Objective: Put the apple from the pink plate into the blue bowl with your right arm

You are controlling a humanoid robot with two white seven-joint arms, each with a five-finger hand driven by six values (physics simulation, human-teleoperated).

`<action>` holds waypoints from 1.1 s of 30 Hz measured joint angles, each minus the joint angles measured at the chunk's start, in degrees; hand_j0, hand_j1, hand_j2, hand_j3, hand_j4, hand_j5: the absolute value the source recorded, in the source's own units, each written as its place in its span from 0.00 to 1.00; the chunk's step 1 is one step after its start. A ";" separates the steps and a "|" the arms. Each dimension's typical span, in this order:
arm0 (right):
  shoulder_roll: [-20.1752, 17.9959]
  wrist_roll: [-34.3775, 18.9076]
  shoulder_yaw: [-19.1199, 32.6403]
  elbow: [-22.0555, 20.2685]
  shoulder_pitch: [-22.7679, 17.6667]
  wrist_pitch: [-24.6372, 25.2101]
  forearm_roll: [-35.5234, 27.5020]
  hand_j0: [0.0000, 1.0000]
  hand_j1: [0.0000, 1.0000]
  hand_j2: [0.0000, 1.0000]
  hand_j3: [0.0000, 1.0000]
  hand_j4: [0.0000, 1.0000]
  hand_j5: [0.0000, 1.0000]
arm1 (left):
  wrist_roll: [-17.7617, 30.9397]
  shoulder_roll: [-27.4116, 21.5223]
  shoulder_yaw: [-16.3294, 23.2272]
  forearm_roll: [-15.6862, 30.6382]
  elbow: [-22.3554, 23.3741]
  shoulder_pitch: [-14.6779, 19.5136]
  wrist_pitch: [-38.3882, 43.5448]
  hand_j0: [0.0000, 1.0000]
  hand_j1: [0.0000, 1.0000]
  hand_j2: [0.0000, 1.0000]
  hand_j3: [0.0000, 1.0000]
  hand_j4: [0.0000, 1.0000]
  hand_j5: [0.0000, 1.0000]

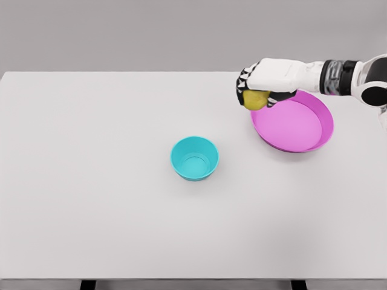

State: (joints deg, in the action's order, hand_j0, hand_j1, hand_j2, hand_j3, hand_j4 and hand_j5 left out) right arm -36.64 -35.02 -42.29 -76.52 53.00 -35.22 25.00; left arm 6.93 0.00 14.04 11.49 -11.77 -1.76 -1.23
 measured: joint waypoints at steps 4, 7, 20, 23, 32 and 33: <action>-0.17 -0.03 -0.49 -6.47 -0.44 0.03 -0.06 0.45 0.45 0.45 0.45 0.45 0.45 | 0.00 0.00 0.00 0.00 0.00 0.00 0.00 1.00 1.00 1.00 1.00 1.00 1.00; -0.37 -0.03 -1.68 -10.42 -1.05 0.03 -0.10 0.45 0.45 0.45 0.45 0.45 0.45 | 0.00 0.00 0.00 0.00 0.00 0.00 0.00 1.00 1.00 1.00 1.00 1.00 1.00; 0.94 -0.02 -6.63 -18.02 -1.58 0.05 -0.21 0.45 0.45 0.45 0.45 0.45 0.45 | 0.00 0.00 0.01 0.00 0.01 0.00 0.00 1.00 1.00 1.00 1.00 1.00 1.00; 1.56 -0.01 -7.96 -18.10 -1.49 0.06 -0.19 0.45 0.45 0.45 0.45 0.45 0.45 | 0.00 0.00 0.02 0.00 0.01 0.00 0.00 1.00 1.00 1.00 1.00 1.00 1.00; 3.95 -0.01 -10.29 -17.24 -1.41 0.06 0.33 0.45 0.45 0.45 0.45 0.45 0.45 | 0.00 0.00 0.01 0.00 0.02 -0.09 0.00 1.00 1.00 1.00 1.00 1.00 1.00; 4.00 -0.01 -10.39 -17.09 -1.41 0.06 0.35 0.45 0.45 0.45 0.45 0.45 0.45 | 0.00 0.00 0.01 0.00 0.01 0.00 0.00 1.00 1.00 1.00 1.00 1.00 1.00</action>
State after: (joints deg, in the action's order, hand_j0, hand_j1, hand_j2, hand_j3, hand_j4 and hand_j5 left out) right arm -32.64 -35.03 -52.67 -93.61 51.59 -35.16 25.35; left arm 6.93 0.00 14.05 11.48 -11.76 -1.76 -1.23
